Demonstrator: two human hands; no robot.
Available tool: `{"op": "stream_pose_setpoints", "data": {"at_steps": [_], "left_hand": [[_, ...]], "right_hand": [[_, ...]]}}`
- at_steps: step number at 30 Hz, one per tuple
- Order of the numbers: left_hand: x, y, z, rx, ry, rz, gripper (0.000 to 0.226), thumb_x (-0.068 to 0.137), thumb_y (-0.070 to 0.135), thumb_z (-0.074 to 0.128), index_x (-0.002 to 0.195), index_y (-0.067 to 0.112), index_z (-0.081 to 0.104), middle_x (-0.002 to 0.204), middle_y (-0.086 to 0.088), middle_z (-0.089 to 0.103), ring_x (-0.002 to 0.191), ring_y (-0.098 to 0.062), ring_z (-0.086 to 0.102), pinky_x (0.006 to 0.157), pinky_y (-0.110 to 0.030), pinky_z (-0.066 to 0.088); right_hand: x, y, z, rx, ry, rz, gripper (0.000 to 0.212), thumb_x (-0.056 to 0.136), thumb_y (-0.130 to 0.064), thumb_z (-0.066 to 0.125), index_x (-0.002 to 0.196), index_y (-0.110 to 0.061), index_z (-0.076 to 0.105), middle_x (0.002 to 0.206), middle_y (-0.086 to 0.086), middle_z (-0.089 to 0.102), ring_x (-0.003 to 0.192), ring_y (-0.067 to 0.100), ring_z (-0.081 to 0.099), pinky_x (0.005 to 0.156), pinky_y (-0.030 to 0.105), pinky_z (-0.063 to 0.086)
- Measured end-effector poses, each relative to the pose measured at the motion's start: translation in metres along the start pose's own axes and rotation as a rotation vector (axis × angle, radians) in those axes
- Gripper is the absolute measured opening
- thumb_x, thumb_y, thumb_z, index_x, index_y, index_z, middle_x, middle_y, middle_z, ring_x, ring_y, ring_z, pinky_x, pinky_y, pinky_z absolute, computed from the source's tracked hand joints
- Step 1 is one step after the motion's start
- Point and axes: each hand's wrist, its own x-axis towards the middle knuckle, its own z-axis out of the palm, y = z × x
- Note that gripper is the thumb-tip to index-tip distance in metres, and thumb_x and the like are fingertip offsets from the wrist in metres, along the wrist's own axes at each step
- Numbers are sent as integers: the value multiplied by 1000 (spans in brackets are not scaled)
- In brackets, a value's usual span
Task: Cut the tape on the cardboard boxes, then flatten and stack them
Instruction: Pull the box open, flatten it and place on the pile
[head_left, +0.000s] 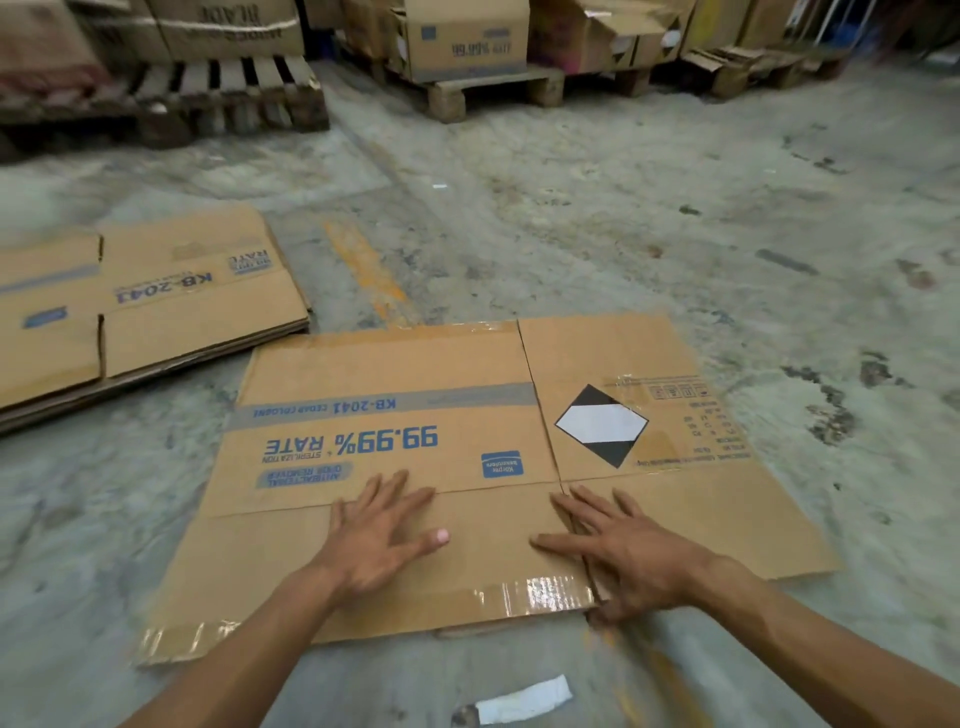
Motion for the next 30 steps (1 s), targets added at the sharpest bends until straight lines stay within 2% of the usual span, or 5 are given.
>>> {"op": "stream_pose_setpoints", "data": {"at_steps": [4, 8, 14, 22, 30], "left_hand": [[-28, 6, -8, 67, -108, 16, 124, 40, 106, 18, 149, 48, 19, 163, 11, -4, 150, -13, -7, 118, -55, 1], [-59, 13, -33, 202, -32, 115, 128, 40, 102, 42, 151, 46, 13, 162, 9, 16, 147, -11, 18, 119, -44, 18], [-98, 24, -90, 524, 298, 303, 127, 44, 84, 63, 150, 48, 3, 146, 14, 42, 129, -15, 46, 105, -35, 33], [-121, 17, -124, 661, 563, 241, 131, 29, 70, 79, 145, 29, 36, 115, 2, 64, 102, -22, 64, 89, -42, 52], [-135, 25, -223, 464, 693, 102, 30, 88, 48, 59, 116, 38, 65, 103, 0, 74, 102, -25, 66, 78, -35, 50]], "right_hand": [[-12, -21, -17, -135, -9, 32, 87, 81, -39, 64, 153, -38, 15, 161, 7, 17, 149, 31, 14, 118, 47, 22], [-27, -33, -43, -98, 261, 144, 58, 88, -39, 51, 143, -34, 34, 130, 3, 53, 112, 33, 57, 90, 41, 47], [-36, -38, -110, -82, 497, 199, 55, 80, -43, 39, 133, -44, 53, 114, -1, 70, 94, 28, 66, 74, 35, 50], [-50, -56, -182, -132, 608, 285, 44, 83, -41, 50, 125, -50, 59, 102, 5, 73, 99, 27, 66, 76, 33, 47], [-64, -81, -255, -146, 502, 149, 58, 74, -42, 44, 130, -47, 55, 98, -1, 73, 90, 22, 67, 69, 31, 46]]}}
